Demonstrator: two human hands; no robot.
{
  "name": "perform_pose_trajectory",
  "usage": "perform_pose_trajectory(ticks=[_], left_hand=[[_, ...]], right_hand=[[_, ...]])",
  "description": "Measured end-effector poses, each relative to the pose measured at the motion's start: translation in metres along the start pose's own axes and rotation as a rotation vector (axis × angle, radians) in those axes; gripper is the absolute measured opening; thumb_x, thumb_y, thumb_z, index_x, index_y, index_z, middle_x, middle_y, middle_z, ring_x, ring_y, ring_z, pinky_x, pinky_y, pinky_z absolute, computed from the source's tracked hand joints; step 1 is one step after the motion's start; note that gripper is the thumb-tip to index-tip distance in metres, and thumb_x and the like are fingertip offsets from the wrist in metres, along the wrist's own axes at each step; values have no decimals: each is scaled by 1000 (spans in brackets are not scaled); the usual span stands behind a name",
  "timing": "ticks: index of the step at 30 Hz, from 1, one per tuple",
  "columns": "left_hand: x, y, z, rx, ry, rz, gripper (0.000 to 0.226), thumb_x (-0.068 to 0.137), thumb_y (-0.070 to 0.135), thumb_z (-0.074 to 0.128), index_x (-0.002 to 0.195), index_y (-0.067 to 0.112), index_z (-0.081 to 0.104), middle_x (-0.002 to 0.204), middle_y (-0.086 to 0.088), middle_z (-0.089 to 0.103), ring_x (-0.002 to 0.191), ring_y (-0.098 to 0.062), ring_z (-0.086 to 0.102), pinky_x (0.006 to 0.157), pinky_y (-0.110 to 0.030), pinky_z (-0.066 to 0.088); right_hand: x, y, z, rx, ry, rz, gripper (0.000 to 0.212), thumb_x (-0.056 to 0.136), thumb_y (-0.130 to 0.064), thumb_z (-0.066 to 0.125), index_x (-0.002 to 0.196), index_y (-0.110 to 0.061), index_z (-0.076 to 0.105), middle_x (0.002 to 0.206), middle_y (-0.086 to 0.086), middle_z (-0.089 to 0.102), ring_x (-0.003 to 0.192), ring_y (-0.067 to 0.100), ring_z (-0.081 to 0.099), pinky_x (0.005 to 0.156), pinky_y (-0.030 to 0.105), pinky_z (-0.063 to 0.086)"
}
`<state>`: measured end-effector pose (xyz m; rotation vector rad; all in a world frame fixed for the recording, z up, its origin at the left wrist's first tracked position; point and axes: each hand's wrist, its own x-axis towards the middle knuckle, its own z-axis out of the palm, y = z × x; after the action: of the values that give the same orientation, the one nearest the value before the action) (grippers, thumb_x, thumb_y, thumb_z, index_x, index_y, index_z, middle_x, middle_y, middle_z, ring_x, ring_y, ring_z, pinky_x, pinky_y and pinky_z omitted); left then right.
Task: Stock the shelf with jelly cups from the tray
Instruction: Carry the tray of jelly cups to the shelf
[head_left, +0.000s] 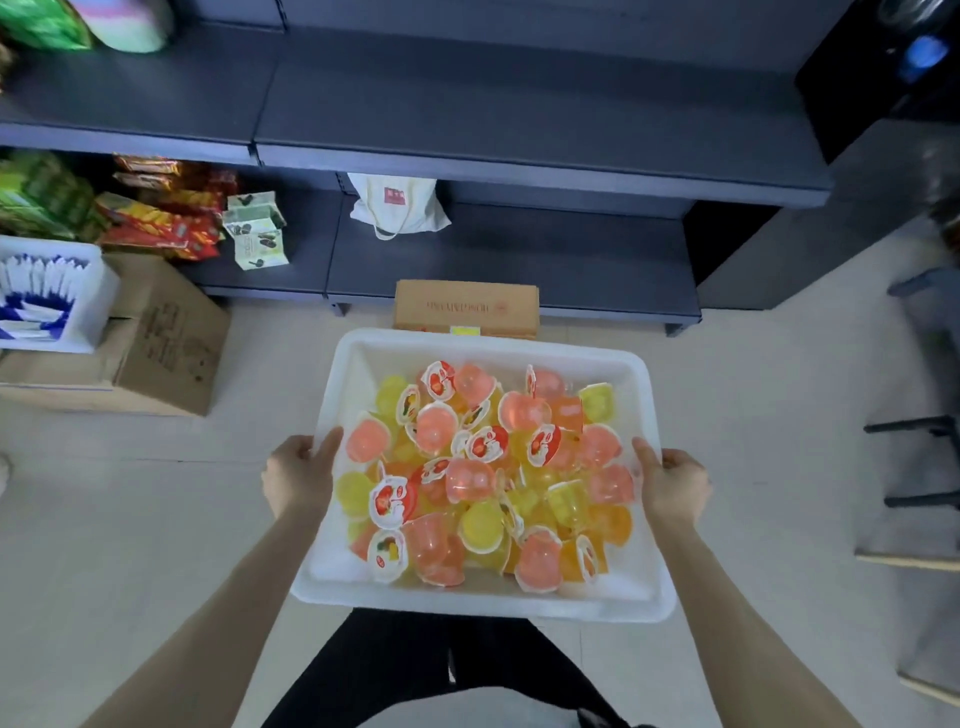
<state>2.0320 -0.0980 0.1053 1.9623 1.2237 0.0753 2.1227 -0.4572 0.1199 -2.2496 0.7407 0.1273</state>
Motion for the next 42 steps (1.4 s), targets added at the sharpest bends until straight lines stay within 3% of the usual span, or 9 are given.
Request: perform_pose_trajectory(ticks=[2,11,18,24,28,33,39,42], left_hand=[[24,19,13,0,-5,-13,47,86,36,64,56,8,42,52,-7,45,55,-28,44,53,-31,30],[156,94,70,63,-47,-53,38,86,37,64,71,2,56,62,-9,55,67,-32,53,62,-34,41],[237,125,111,160,-65,-92,45,87,36,63,60,8,39,54,-5,39,61,-28,41,53,-33,27],[293,115,165,204,-82,-156,37,88,38,62,70,8,50,60,-5,49,73,-32,52,61,-32,34],[325,102,203,244,-92,-177,35,89,37,61,92,3,65,85,-16,65,90,-36,57,71,-33,38],[358,82,244,248,-107,-195,35,90,34,60,97,1,67,91,-17,67,84,-31,55,72,-30,36],[389,59,273,211,-102,-201,31,89,34,62,96,4,67,90,-15,67,92,-36,59,77,-36,43],[402,53,284,219,-123,-190,31,89,34,61,97,4,66,90,-14,68,91,-35,60,75,-33,42]], right_hand=[[27,-19,14,-15,-12,-6,46,87,-32,66,51,-12,47,47,-1,46,48,18,44,47,26,31],[135,-103,88,-117,-71,20,49,89,-35,63,57,0,51,51,9,48,54,27,46,49,30,30],[211,-153,148,-163,-132,39,45,90,-36,62,69,5,61,64,15,60,60,26,52,49,28,33],[275,-159,210,-210,-178,44,45,91,-32,61,54,-10,46,51,0,46,51,17,44,45,22,28],[312,-148,251,-232,-198,21,44,91,-33,61,57,-5,52,53,4,49,57,23,48,47,20,29],[347,-137,295,-246,-196,-19,45,91,-31,61,60,1,54,54,8,50,53,22,45,46,21,28],[368,-130,336,-214,-197,2,52,91,-29,62,48,-12,36,50,0,40,52,13,39,48,26,30],[373,-119,352,-204,-200,35,52,90,-29,63,49,-11,36,50,1,39,57,23,39,51,29,29]])
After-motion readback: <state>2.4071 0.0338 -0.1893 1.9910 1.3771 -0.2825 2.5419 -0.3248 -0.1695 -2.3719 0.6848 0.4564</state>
